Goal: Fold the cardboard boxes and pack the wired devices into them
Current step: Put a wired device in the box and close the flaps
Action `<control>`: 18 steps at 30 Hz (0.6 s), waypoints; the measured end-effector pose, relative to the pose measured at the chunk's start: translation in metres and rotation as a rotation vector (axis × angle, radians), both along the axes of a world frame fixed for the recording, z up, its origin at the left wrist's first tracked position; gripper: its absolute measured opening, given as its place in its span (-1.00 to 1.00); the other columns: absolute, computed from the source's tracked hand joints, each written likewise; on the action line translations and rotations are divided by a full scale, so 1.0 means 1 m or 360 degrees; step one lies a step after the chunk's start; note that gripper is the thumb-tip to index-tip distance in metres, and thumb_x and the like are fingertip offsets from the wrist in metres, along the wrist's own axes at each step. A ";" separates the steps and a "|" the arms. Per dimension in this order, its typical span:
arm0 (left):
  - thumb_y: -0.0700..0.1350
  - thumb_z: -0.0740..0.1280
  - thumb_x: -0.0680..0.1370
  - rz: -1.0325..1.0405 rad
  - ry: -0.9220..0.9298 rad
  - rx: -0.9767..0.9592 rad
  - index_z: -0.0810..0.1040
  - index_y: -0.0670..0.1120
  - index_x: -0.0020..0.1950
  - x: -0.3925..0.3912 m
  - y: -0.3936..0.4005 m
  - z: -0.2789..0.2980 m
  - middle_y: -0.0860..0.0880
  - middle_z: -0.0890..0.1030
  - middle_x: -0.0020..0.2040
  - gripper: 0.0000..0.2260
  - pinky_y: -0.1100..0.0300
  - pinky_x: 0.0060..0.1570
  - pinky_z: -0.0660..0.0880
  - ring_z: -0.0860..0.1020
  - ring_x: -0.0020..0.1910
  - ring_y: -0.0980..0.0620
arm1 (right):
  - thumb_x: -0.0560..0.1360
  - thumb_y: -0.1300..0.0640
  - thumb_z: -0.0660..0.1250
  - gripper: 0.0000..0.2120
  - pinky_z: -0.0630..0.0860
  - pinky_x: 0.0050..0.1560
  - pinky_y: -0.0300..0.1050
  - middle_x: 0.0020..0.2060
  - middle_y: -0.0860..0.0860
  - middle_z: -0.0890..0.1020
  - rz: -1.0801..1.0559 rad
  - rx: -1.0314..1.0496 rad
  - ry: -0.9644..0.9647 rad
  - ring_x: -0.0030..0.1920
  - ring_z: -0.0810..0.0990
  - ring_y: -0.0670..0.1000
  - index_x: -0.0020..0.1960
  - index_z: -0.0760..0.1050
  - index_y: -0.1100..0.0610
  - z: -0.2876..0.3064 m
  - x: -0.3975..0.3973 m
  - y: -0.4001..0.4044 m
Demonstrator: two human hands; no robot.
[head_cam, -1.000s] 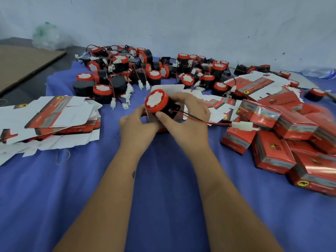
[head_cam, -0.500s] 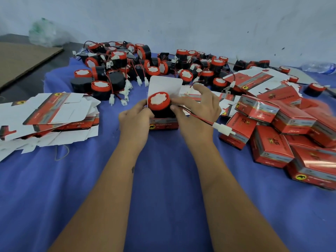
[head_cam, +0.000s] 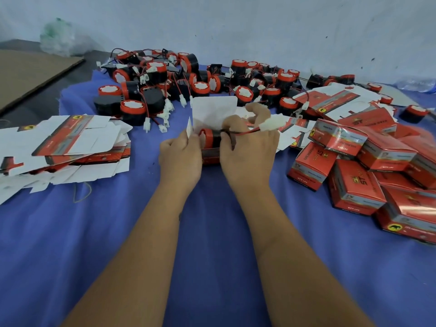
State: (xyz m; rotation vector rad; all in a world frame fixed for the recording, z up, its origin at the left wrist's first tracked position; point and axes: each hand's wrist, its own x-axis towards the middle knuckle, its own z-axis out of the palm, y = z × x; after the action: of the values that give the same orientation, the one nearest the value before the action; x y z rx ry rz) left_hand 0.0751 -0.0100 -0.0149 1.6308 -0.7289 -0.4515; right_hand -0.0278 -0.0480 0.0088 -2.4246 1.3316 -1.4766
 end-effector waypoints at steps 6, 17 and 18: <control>-0.08 0.15 0.58 0.0027 -0.0111 0.0070 0.24 0.01 -0.40 0.001 0.001 0.000 -0.06 0.32 -0.25 -0.67 0.11 -0.37 0.16 0.24 -0.36 0.01 | 0.49 0.15 0.30 -0.87 0.29 0.17 0.06 -0.01 0.15 0.58 -0.0214 0.0026 0.0204 0.06 0.50 0.25 -0.07 0.61 0.16 -0.001 -0.002 -0.004; 0.20 0.05 0.63 0.0051 -0.0028 0.0090 0.51 0.10 -0.17 -0.001 0.002 -0.001 -0.06 0.57 -0.08 -0.65 0.08 -0.16 0.37 0.51 -0.09 -0.03 | 0.34 0.20 0.50 -0.81 0.34 0.33 0.14 0.19 0.03 0.56 0.0341 0.0793 -0.1106 0.27 0.47 0.08 -0.24 0.62 -0.10 0.004 0.005 -0.003; 0.20 0.05 0.63 0.0073 0.0005 0.0084 0.51 0.10 -0.17 -0.001 0.002 0.000 -0.04 0.57 -0.08 -0.65 0.09 -0.18 0.36 0.52 -0.08 -0.01 | 0.33 0.20 0.49 -0.86 0.32 0.34 0.15 0.21 0.01 0.55 0.0274 0.0699 -0.0994 0.28 0.45 0.07 -0.21 0.62 -0.03 0.005 0.004 -0.002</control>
State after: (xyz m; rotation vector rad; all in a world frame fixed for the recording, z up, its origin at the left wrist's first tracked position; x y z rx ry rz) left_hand 0.0739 -0.0077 -0.0152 1.6928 -0.6805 -0.4435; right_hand -0.0234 -0.0504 0.0135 -1.5805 1.1142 -1.5105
